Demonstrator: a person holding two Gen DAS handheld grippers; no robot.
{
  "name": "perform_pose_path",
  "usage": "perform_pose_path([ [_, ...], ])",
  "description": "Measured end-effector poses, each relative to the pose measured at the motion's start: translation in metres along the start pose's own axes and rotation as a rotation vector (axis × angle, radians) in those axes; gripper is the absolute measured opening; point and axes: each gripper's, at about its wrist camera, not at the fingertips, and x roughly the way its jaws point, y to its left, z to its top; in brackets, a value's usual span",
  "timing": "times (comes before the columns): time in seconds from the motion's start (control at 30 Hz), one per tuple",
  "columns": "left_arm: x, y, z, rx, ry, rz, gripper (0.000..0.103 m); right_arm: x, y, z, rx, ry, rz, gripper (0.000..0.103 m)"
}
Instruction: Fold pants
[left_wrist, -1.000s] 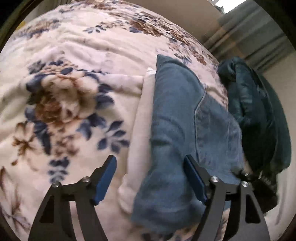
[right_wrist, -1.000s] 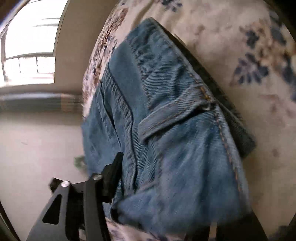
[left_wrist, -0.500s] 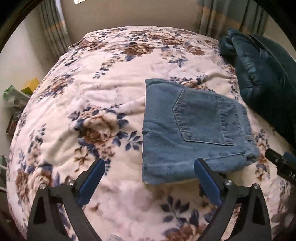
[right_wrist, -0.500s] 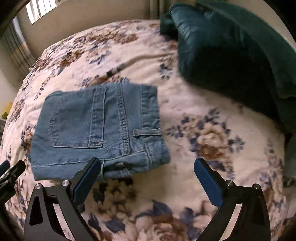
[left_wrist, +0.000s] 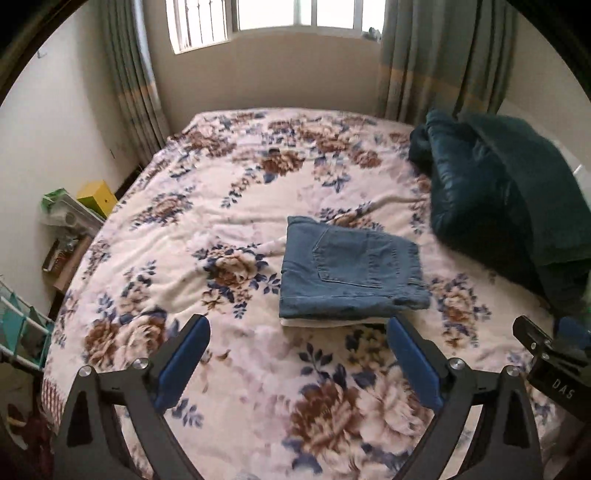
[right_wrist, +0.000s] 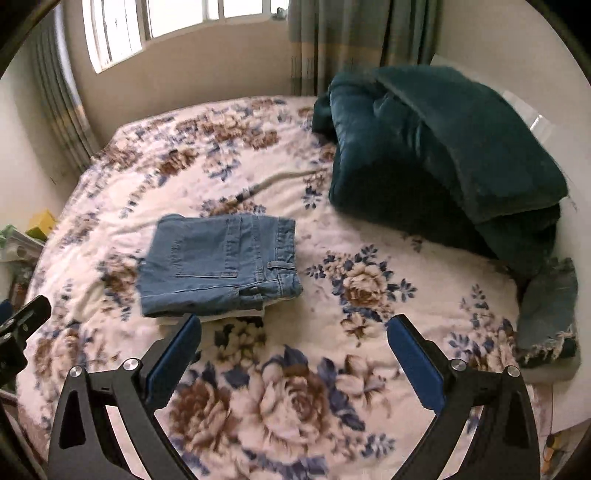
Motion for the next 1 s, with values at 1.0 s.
perform_pose_path([
  [1.0,-0.374,-0.001,-0.063,0.033,-0.246,-0.038,0.098,-0.490,-0.044,-0.081,-0.082,-0.313,0.108,0.102],
])
